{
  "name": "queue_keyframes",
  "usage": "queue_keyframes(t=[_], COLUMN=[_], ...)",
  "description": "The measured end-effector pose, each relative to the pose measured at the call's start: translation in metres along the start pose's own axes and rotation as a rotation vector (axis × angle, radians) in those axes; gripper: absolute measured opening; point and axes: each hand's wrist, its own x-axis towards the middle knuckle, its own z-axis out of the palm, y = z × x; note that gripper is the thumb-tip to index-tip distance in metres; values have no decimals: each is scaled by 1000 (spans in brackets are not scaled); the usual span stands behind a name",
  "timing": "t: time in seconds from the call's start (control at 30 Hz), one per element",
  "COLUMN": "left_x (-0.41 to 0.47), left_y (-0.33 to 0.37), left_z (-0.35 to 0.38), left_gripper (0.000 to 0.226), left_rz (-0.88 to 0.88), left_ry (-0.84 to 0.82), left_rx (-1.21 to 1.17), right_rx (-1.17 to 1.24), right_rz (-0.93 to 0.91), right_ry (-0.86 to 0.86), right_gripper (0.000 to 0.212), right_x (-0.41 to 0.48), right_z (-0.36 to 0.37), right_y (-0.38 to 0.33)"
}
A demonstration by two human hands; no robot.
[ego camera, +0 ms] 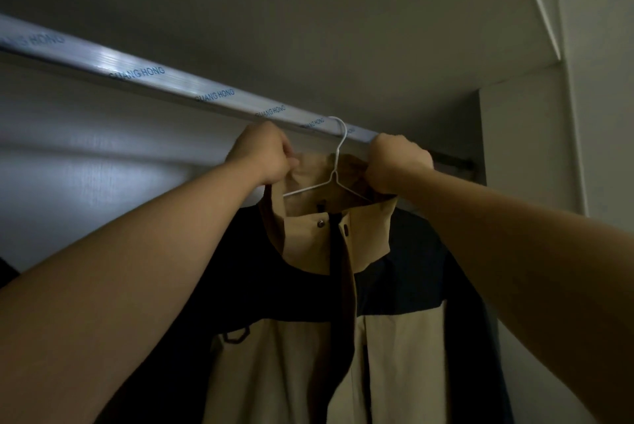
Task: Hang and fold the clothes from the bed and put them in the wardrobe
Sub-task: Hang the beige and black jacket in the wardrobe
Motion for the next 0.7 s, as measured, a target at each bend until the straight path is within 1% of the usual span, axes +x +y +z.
queue_keyframes(t=[0.03, 0.07, 0.1, 0.13, 0.17, 0.2, 0.23, 0.27, 0.3, 0.37, 0.47, 0.53, 0.63, 0.7], left_x=[-1, -2, -4, -7, -10, -13, -16, -18, -19, -22, -25, -28, -26, -27], left_y=[2, 3, 3, 4, 3, 3, 4, 4, 5, 8, 8, 2, -1, 4], left_z=[-3, -7, -11, -14, -17, -18, -18, -18, -17, -18, -24, -28, -33, -34], left_gripper=[11, 13, 12, 12, 12, 11, 10, 9, 12, 21, 30, 33, 27, 24], left_rz=[-49, -107, -173, -248, -319, -369, -398, -412, -416, -407, -388, -369, -354, -321], left_ry=[-88, -207, -346, -486, -601, -674, -703, -706, -697, -644, -558, -450, -218, -159], left_rx=[-19, -28, -20, 5, 33, 43, 30, 1, -29, -59, -79, -108, -134, -88], right_rx=[9, 71, 148, 191, 194, 204, 245, 313, 382, 486, 564, 592, 589, 616], right_rz=[10, 54, 105, 141, 170, 194, 211, 225, 235, 264, 348, 435, 527, 534], right_ry=[-27, -115, -249, -401, -548, -669, -756, -802, -794, -697, -584, -529, -473, -402], right_gripper=[39, 45, 50, 48, 41, 33, 25, 20, 16, 13, 13, 16, 22, 16], right_x=[-1, -3, -3, -5, -8, -11, -15, -19, -20, -20, -16, -14, -15, -20], right_z=[1, -1, -4, -11, -18, -25, -29, -33, -33, -31, -28, -32, -32, -29], right_y=[0, -1, 1, 3, 6, 10, 13, 16, 18, 19, 24, 29, 35, 33])
